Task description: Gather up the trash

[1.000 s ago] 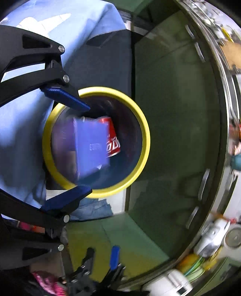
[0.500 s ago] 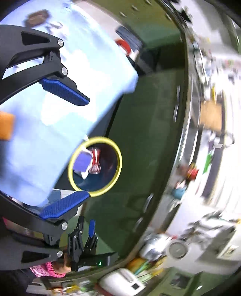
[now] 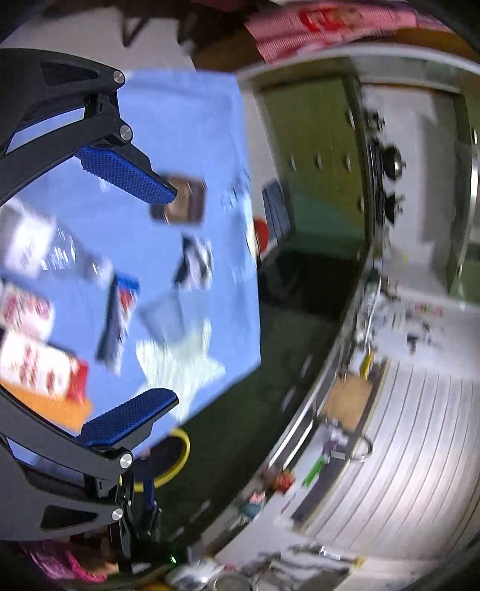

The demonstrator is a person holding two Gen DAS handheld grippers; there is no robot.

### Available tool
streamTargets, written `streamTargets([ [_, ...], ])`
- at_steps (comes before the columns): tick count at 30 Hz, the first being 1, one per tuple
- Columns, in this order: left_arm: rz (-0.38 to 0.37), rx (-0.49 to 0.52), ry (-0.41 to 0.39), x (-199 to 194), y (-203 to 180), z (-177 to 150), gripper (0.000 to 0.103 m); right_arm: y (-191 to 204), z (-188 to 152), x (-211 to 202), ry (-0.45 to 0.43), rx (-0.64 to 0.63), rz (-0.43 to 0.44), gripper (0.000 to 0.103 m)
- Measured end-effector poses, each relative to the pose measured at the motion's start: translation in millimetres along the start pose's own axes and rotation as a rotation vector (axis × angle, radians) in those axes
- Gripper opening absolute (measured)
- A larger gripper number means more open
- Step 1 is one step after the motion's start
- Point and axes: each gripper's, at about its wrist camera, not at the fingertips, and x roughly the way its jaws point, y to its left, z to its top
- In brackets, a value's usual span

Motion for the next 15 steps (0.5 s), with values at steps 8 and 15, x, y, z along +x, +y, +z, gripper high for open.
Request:
streamTargets([
  [8, 0.083, -0.064, -0.009, -19.7, 51.7, -40.0, 0.098, 90.5, 65.1, 67.7, 0.107, -0.26, 0.142, 0.055],
  [15, 0.108, -0.045, 0.008, -26.8, 49.0, -56.7, 0.098, 119.3, 80.3, 126.8, 0.221, -0.354, 0.145, 0.042],
])
